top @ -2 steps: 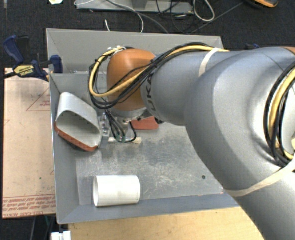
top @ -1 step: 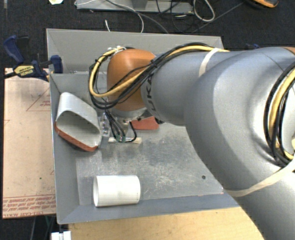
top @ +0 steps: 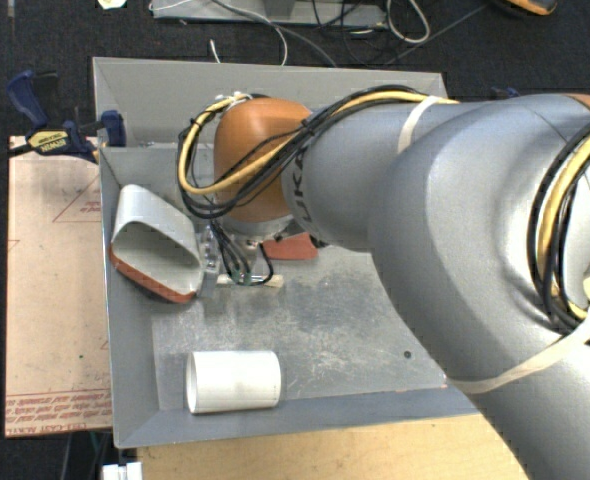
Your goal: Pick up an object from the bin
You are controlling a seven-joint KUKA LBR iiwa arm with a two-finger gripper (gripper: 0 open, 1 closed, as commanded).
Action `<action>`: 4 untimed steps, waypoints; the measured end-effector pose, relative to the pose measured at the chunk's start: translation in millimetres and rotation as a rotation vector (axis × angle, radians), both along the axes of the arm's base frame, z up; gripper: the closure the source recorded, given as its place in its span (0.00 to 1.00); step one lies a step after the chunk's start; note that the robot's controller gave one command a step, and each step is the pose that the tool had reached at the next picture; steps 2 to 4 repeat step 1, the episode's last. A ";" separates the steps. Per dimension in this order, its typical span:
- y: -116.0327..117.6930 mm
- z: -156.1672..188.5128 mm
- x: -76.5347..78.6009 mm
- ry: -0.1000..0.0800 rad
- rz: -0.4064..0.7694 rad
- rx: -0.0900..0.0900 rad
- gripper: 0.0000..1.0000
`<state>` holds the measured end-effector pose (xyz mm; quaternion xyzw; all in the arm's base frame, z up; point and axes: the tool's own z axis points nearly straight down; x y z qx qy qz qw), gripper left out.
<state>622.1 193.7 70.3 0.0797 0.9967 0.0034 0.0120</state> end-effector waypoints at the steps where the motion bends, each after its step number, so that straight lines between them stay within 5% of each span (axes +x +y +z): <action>1: 0.0 0.0 0.0 0.000 0.000 0.000 1.00; 4: 0.0 0.0 0.0 0.000 0.000 0.000 1.00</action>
Offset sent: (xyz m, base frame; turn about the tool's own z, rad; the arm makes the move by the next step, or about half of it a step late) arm 0.0000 0.0000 0.0000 0.0000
